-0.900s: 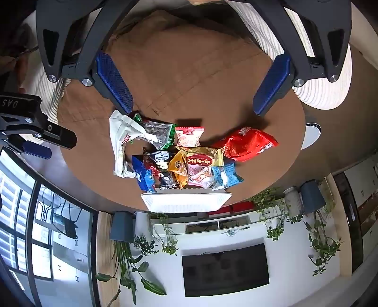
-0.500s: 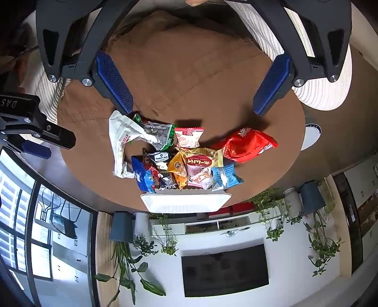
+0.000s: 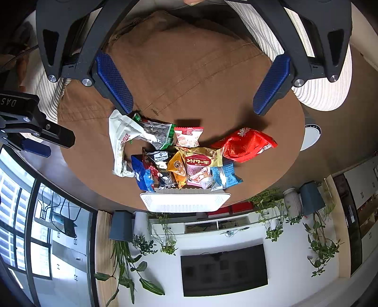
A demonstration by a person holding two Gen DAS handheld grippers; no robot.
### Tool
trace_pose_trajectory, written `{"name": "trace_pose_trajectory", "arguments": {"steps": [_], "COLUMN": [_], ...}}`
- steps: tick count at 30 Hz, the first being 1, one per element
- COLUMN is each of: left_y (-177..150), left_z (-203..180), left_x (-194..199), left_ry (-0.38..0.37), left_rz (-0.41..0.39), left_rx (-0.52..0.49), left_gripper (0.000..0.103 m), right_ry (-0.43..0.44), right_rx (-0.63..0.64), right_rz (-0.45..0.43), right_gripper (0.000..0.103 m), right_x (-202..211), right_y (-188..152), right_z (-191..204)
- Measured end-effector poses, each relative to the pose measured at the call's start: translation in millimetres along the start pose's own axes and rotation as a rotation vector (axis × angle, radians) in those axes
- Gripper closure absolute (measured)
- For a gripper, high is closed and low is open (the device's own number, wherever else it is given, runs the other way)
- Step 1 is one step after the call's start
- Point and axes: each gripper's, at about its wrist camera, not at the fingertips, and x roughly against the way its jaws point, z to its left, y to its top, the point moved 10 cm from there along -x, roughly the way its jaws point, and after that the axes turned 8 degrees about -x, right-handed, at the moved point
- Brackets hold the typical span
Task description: Organize snacks
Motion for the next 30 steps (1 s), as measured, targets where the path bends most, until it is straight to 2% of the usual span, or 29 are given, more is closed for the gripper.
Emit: {"name": "trace_pose_trajectory", "arguments": {"steps": [30], "left_y": [2.8], "left_z": [0.6], "left_x": [1.3], "left_ry": [0.000], "left_rz": [-0.002], "left_rx": [0.001], "left_gripper": [0.000], "right_ry": [0.004], "right_rx": [-0.005], "right_rz": [-0.001], "right_gripper": [0.000], "right_x": [0.2], "right_y": [-0.2], "right_z": [0.2]}}
